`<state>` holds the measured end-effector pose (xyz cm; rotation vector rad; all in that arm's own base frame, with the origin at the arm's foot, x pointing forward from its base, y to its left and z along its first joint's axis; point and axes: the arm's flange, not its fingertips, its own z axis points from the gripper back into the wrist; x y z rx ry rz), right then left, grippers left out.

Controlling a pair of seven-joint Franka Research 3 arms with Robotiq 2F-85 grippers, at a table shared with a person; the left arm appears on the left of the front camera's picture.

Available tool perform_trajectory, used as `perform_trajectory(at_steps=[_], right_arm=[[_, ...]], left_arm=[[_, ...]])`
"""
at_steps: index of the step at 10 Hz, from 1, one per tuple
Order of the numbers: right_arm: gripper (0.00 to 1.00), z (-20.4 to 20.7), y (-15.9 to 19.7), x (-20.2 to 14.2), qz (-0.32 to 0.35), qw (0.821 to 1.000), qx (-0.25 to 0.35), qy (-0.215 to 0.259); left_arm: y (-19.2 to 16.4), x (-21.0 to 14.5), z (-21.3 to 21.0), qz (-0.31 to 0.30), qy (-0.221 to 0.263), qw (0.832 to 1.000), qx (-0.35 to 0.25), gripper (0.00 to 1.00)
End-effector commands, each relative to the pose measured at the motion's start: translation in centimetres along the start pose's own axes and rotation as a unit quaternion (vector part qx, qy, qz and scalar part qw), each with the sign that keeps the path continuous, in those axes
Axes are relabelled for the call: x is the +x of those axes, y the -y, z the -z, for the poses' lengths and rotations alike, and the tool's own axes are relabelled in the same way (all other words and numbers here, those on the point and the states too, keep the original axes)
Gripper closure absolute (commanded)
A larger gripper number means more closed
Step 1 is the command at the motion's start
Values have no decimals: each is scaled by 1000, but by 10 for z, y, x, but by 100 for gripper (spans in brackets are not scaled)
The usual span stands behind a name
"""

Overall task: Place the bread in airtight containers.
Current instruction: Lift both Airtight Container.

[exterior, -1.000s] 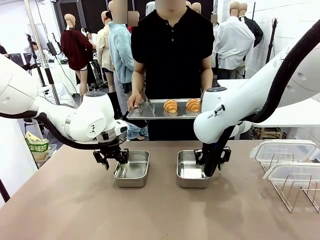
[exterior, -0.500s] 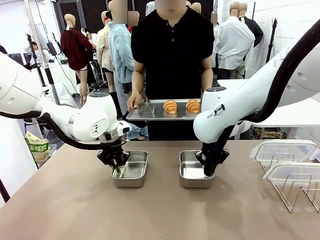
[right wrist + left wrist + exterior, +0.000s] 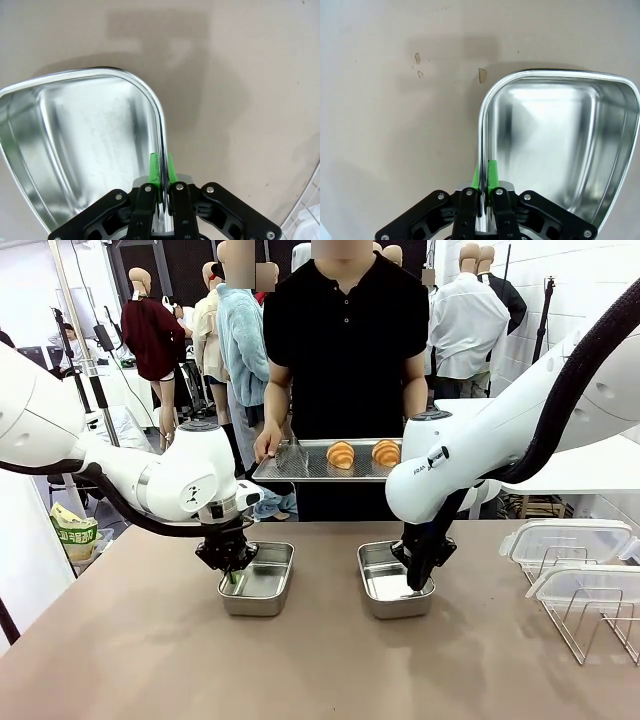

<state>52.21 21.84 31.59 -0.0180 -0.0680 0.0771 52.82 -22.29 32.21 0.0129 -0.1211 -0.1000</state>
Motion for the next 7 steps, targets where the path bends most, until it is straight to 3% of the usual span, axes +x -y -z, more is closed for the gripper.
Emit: perform_trajectory(at_steps=[1,3,7], right_arm=[[100,-1,-2,-2,11,1000,-7,-6],[100,-15,1,-8,20,1000,1,6],[100,-108,16,-35,27,998,23,46]], left_arm=[[2,-4,-11,-4,3,1000,11,100],[3,-12,-40,-19,14,1000,4,100],[0,-25,-120,-36,71,995,-52,100]])
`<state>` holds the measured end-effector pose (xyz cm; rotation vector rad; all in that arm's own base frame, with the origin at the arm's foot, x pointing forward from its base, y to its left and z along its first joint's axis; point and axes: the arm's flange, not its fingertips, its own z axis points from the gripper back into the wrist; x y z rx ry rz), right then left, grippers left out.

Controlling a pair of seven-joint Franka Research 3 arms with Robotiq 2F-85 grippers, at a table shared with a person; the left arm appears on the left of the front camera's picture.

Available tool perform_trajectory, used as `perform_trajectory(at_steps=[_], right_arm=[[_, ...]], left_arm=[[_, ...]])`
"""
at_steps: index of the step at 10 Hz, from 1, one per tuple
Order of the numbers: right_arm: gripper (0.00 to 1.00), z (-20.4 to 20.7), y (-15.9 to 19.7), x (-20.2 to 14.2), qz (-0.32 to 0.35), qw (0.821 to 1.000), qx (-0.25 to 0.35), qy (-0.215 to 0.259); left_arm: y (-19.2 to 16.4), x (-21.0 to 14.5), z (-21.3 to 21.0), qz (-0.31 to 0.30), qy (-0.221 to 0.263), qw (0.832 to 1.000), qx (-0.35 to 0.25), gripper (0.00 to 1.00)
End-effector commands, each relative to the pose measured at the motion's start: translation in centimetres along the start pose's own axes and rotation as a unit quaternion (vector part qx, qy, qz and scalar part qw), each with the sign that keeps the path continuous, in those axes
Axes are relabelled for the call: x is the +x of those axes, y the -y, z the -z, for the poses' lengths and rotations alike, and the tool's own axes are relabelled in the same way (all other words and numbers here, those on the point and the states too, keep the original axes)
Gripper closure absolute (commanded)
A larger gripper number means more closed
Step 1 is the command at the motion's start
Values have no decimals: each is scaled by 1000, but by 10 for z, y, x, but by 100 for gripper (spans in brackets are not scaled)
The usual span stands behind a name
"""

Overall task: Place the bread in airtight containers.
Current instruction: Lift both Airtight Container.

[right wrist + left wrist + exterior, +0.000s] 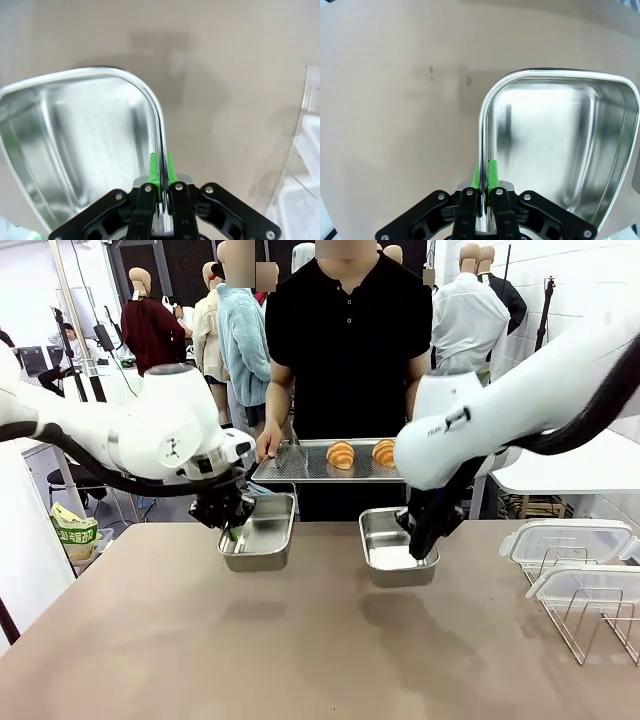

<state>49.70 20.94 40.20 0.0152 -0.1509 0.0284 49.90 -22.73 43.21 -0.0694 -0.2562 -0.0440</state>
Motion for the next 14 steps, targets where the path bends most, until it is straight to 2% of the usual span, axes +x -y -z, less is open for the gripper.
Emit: perform_trajectory(at_steps=[1,3,4,7,9,10,14], right_arm=[[100,-45,10,-18,3,1000,11,13],[100,-77,12,-34,11,1000,3,17],[100,-81,17,-32,21,1000,-4,10],[100,-79,24,-39,22,1000,11,4],[100,-82,25,-41,21,1000,14,3],[100,-78,24,-35,24,1000,-7,3],[100,-78,24,-35,24,1000,-7,3]], left_arm=[[-4,-9,-24,-1,5,1000,-26,100],[4,-20,-47,-3,16,1000,-15,100],[-1,-21,-51,-3,18,1000,-2,100],[-9,-26,-52,-5,1,1000,25,100],[-10,-28,-58,-2,8,1000,25,100],[-13,-29,-59,5,6,1000,2,100],[-10,-25,-49,-4,-3,1000,14,100]])
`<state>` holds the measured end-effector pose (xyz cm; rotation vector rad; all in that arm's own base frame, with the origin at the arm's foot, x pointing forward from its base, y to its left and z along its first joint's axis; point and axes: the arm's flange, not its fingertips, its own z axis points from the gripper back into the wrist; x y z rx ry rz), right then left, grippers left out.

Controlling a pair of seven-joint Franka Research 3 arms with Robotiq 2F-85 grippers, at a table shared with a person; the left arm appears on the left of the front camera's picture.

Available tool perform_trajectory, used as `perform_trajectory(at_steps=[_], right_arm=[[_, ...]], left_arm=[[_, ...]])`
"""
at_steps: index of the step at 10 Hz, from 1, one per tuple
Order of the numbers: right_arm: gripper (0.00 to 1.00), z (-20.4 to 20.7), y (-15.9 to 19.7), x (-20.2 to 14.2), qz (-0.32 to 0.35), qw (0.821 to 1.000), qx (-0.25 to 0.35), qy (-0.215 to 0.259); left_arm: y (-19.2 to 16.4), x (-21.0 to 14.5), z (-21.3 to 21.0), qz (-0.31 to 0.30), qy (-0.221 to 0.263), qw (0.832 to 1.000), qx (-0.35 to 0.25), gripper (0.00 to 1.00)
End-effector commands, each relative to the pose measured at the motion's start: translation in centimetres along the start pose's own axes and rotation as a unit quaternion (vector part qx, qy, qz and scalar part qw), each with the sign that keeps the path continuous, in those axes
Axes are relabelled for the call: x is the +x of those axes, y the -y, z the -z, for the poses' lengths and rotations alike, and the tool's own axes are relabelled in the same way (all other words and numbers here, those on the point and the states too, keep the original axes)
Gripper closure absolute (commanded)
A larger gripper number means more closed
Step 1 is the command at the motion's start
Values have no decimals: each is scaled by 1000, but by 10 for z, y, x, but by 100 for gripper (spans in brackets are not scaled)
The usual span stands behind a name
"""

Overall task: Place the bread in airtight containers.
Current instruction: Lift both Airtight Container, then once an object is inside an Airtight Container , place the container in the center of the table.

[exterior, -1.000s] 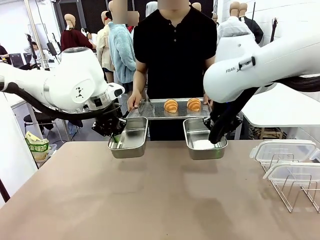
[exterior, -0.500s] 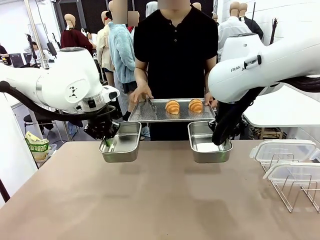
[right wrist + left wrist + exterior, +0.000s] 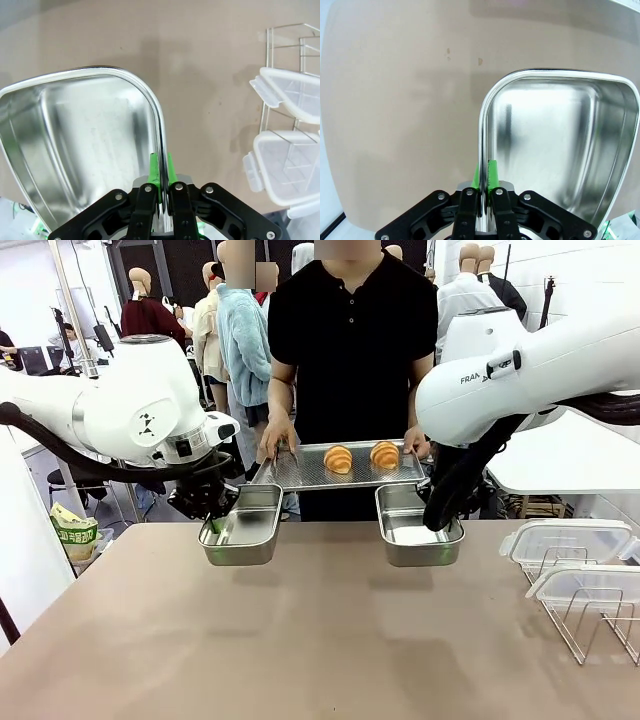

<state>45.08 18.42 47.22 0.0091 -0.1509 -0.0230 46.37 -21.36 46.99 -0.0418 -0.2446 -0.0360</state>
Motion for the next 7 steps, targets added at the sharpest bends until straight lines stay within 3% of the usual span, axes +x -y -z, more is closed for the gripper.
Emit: perform_trajectory(at_steps=[1,7], right_arm=[[100,-1,1,0,-1,1000,-2,3],[100,-1,1,0,-1,1000,-2,3]], left_arm=[[0,0,-2,-2,3,1000,0,100],[0,0,-2,-2,3,1000,0,100]])
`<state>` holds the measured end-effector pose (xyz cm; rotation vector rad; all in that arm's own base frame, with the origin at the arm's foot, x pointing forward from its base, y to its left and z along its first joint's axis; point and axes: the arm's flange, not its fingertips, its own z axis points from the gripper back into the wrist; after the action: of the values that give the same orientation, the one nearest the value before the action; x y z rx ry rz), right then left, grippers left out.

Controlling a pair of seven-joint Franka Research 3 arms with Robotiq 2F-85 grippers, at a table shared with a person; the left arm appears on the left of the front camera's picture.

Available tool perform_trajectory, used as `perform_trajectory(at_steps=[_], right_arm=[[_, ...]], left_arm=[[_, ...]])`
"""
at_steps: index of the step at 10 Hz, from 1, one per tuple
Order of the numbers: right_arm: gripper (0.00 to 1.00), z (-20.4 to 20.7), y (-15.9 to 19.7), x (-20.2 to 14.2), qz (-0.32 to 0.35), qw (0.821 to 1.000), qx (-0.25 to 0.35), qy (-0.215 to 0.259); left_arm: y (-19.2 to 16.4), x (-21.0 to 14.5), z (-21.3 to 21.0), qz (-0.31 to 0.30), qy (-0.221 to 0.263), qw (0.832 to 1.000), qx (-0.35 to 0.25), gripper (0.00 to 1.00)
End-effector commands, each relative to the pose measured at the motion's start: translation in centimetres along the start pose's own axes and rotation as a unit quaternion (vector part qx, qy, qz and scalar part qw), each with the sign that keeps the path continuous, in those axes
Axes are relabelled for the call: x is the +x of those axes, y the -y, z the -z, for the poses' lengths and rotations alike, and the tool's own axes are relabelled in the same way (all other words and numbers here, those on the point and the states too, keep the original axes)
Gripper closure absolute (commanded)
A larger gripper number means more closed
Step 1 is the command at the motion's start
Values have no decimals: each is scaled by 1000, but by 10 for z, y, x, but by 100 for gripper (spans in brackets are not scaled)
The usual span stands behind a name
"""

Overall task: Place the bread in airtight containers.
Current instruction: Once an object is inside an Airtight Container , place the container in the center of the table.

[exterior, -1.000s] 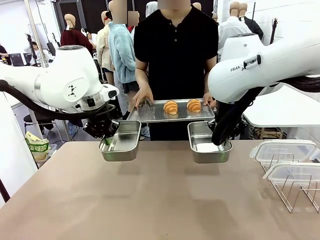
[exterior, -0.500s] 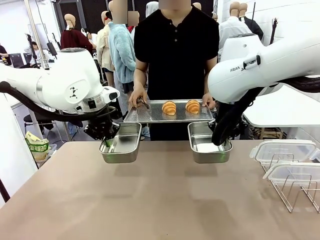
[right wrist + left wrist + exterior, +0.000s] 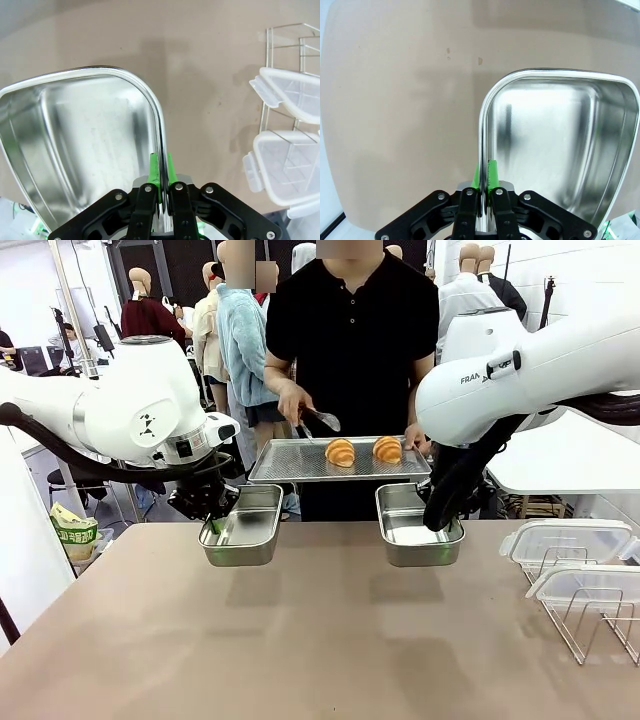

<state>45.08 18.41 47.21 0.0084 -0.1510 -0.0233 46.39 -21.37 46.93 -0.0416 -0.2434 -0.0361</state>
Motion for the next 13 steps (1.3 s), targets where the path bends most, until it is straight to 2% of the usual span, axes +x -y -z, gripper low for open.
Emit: perform_trajectory(at_steps=[1,13], right_arm=[[100,-2,1,0,-1,1000,-2,3],[100,-2,1,0,-1,1000,-2,3]], left_arm=[[-1,0,-3,-2,3,1000,0,100],[-1,0,-3,-2,3,1000,0,100]])
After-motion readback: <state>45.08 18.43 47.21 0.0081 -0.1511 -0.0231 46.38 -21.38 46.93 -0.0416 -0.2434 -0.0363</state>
